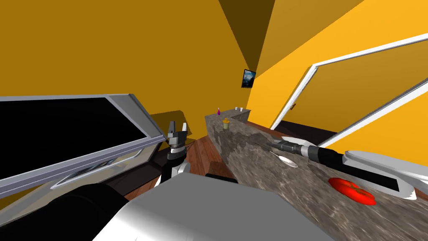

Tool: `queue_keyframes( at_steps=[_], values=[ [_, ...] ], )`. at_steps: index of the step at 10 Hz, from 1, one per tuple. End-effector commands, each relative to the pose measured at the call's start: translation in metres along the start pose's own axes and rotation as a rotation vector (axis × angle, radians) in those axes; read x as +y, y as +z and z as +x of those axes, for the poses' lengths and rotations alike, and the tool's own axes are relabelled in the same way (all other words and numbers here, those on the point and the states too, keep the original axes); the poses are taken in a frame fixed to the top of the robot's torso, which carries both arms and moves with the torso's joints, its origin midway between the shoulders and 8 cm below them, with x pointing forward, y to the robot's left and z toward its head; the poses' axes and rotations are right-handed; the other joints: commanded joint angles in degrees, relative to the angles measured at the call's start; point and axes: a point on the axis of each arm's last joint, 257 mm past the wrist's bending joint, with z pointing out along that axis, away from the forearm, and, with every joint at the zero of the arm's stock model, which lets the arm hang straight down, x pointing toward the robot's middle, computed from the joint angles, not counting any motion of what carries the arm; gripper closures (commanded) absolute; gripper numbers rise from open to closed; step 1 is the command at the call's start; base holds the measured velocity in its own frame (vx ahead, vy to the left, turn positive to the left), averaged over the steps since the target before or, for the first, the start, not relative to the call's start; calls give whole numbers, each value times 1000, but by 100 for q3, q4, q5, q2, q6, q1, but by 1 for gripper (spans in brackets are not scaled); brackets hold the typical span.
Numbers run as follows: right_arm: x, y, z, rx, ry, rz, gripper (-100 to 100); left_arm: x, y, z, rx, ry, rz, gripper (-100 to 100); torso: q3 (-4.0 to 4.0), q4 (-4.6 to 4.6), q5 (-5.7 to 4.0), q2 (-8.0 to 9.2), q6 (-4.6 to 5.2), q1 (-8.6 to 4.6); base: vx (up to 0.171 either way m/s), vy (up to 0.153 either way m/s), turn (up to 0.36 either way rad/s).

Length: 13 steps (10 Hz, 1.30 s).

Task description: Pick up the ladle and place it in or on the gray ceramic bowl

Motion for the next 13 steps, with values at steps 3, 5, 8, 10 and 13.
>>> queue_keyframes(
  at_steps=[3,5,8,10,13],
  values=[
    [-13,-15,27,107,-13,7,-100,0,0,0,0,0,0,0,0,0,0,0,3,0,17,-9,144],
    [-29,-40,58,232,-22,22,-100,0,0,0,0,0,0,0,-1,0,0,-2,2,1,32,-5,312],
    [-37,-69,101,369,-8,27,-100,0,0,0,0,0,0,0,-5,-2,-3,-8,12,-5,40,-20,177],
    [-40,-83,119,428,3,29,-100,0,0,0,0,0,0,0,-1,0,-2,-1,10,0,26,-14,143],
    [-39,-100,145,498,22,25,-100,0,0,0,0,0,0,0,-2,-1,-2,-4,8,-2,28,-14,96]
  ],
)
